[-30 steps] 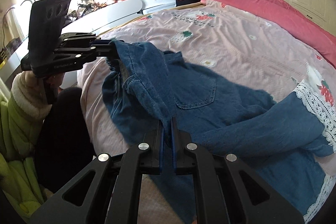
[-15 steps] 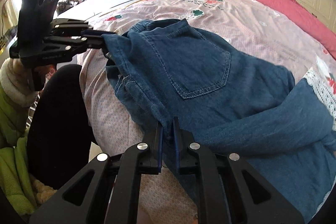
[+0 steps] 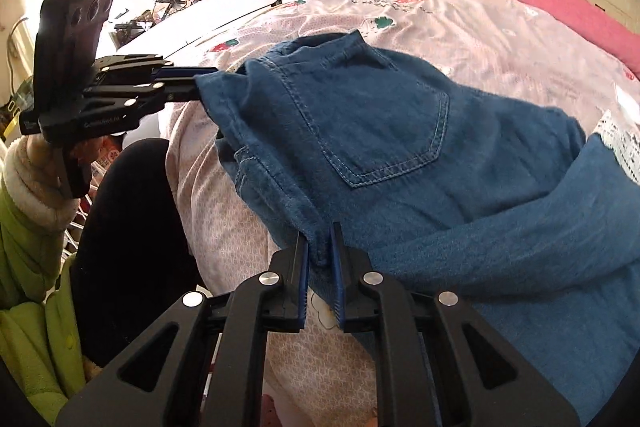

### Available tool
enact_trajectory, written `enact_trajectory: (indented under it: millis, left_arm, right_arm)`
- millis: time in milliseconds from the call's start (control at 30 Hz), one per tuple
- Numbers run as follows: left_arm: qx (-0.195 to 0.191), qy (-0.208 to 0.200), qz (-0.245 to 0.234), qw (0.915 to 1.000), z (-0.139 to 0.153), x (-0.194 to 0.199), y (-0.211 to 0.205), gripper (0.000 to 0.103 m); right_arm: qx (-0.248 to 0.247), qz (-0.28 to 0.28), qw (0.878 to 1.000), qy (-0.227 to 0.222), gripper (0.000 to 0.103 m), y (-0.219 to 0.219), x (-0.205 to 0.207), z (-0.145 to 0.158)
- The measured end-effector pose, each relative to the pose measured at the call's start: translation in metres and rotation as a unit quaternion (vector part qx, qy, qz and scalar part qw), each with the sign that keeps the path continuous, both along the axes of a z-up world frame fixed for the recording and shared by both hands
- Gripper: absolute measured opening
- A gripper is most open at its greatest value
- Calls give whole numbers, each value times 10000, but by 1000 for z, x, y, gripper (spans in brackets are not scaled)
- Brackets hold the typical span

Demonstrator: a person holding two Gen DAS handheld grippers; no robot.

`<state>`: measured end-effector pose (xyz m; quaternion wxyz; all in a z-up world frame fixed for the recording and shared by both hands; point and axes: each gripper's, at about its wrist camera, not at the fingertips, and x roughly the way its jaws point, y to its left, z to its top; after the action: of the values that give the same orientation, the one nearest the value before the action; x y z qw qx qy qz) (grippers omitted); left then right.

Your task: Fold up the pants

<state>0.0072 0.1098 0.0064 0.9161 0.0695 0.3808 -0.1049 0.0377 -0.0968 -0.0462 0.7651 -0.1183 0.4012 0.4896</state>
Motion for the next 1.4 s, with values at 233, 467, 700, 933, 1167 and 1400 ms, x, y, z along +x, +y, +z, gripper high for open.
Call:
enact_trajectory:
  millis: [233,467,700,933,1167,1400]
  left_arm:
    - [122,56,115,9998,6,-13,6,36]
    - [276,120,246,9992,11,-19,12,45]
    - [125,-173,479,9986,37,-22,16,53]
    - [-748,-231,30,9969,53,32,-30,63]
    - [-594,314,-612,9959,11,71,-93,51]
    - [-209,949,-678,9930,-50,69,-107,46]
  right_arm:
    - [110,104,9997,189,29,1,-3,-1]
    - [91,179,9996,184,42,5,-7,-2]
    - [22,250,9996,140,50,8,-10,-1]
    - [172,174,9993,274,54,-7,-10,9]
    - [494,-697,9963,-76,54,-72,1,42]
    - [175,-1904,9811,-309,55,-99,57,49]
